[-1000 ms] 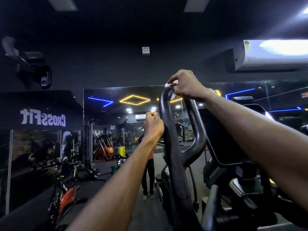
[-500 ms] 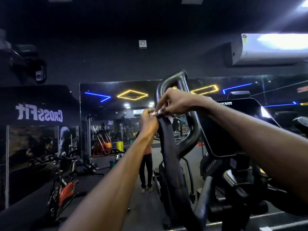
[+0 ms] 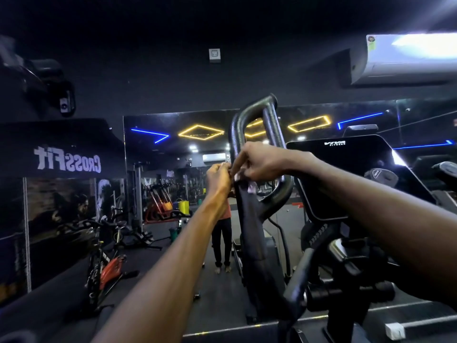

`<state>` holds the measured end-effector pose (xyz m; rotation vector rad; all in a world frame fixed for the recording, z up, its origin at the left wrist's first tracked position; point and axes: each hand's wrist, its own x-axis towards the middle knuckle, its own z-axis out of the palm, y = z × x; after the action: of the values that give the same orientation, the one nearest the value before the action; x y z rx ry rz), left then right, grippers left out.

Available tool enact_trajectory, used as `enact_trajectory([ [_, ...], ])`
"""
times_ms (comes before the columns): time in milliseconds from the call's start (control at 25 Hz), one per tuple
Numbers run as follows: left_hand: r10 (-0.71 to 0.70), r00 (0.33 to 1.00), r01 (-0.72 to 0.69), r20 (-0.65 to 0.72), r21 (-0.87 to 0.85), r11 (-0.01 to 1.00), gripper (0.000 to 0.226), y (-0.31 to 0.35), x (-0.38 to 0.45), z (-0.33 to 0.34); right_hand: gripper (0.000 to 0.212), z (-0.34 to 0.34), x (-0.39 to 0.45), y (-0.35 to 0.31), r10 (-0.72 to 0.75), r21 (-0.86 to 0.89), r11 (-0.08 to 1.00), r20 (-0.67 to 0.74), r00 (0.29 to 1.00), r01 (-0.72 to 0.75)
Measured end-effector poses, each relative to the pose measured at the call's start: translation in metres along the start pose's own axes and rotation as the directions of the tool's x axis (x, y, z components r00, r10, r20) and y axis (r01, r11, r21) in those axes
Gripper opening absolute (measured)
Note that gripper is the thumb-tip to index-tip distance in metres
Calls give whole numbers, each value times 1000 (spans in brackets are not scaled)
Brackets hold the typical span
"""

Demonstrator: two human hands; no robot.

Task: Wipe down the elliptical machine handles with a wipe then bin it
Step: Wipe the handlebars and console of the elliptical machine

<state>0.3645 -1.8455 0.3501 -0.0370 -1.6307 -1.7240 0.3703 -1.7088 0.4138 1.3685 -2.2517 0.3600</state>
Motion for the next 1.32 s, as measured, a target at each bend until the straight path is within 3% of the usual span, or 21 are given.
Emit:
enact_trajectory([
  [40, 0, 1000, -1, 3, 13, 1000, 19, 1, -3, 0, 20, 0, -3, -1, 11, 42, 999, 57, 998, -14],
  [160, -18, 1000, 18, 8, 31, 999, 19, 0, -12, -2, 17, 2, -11, 3, 27, 107, 994, -5, 1000, -26],
  [280, -28, 1000, 28, -1, 31, 999, 21, 1, -22, -4, 21, 8, -21, 1, 16, 107, 993, 256, 966, -45],
  [320, -37, 999, 37, -5, 27, 999, 21, 0, -24, -4, 19, 6, -22, 2, 19, 94, 995, 256, 966, -45],
  [360, -42, 999, 43, -8, 23, 999, 21, 0, -26, -4, 16, 3, -20, 4, 33, 119, 991, 166, 986, -53],
  [440, -43, 999, 43, -6, 22, 999, 19, -3, -32, -6, 16, 1, -17, 6, 68, 132, 990, -153, 986, -48],
  [520, -56, 998, 56, 7, 11, 998, 20, -8, -38, -9, 21, 13, -21, 2, 65, 65, 997, -274, 959, -49],
  [680, -59, 998, 59, -15, 30, 998, 17, -13, -43, -11, 23, 28, -42, -3, -3, 20, 1000, -61, 998, 5],
  [800, -62, 998, 63, -28, 29, 998, 18, -14, -47, -6, 22, 30, -53, -5, 11, 60, 998, -157, 988, -2],
  [920, -53, 997, 54, -47, 32, 998, 10, -19, -44, -6, 18, 40, -65, -8, -54, 27, 998, -104, 993, 57],
  [1040, -77, 997, 77, -19, 13, 997, 15, -22, -47, -8, 20, 52, -76, -3, -32, 49, 998, -268, 963, 47],
  [1200, -70, 996, 66, 51, 65, 996, 25, -30, -57, -17, 17, 83, -93, -8, -230, -77, 973, -181, 956, 220],
  [1320, -98, 983, 89, 158, 67, 994, 32, -37, -64, -24, 21, 91, -99, -9, -226, -137, 970, -218, 949, 200],
])
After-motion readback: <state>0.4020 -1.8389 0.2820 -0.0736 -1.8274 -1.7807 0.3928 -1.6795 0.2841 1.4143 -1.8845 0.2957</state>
